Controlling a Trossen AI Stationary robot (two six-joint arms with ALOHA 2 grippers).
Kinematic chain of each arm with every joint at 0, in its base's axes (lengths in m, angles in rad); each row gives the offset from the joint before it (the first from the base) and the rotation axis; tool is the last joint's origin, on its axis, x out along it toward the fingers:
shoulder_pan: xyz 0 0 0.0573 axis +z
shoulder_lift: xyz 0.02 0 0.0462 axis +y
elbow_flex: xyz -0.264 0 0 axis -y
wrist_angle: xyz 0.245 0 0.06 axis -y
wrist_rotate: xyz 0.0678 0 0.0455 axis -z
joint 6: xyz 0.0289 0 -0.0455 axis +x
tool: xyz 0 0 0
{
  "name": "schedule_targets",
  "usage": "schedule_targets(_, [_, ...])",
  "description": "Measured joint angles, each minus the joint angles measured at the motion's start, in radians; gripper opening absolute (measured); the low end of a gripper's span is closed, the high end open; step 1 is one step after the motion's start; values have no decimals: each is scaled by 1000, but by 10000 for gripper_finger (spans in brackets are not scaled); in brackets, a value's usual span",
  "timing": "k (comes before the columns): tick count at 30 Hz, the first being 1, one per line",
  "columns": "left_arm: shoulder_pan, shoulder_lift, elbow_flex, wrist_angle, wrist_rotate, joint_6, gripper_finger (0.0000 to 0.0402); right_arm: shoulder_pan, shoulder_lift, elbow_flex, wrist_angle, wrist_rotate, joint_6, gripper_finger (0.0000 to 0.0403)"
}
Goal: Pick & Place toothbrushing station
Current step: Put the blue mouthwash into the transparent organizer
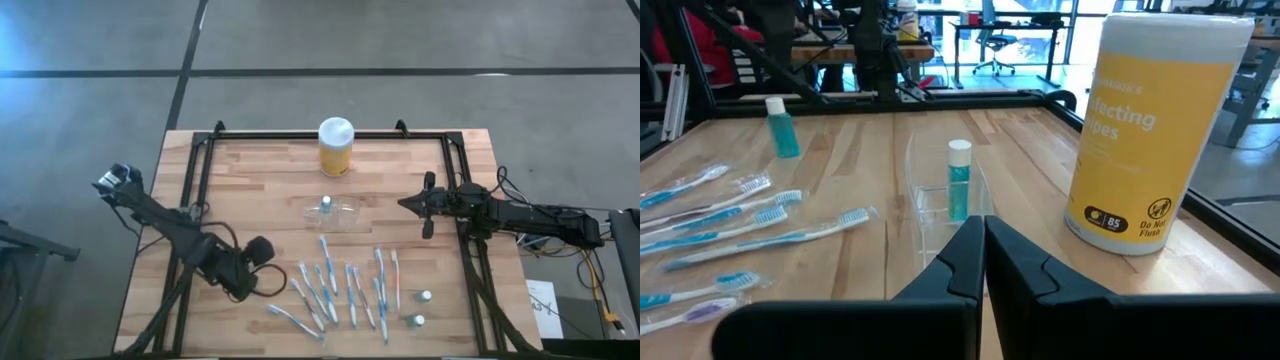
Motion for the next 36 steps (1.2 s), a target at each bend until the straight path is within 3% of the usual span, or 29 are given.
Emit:
schedule_targets(7, [-61,44,-1,-11,7,-19,218,0,0,0,0,3,15,8])
schedule_targets(15, [-80,86,-2,44,128,-102,218,0,0,0,0,2,22,8])
schedule_targets(36, [-42,99,-75,138,145,-25,218,0,-1,0,12,2,-4,8])
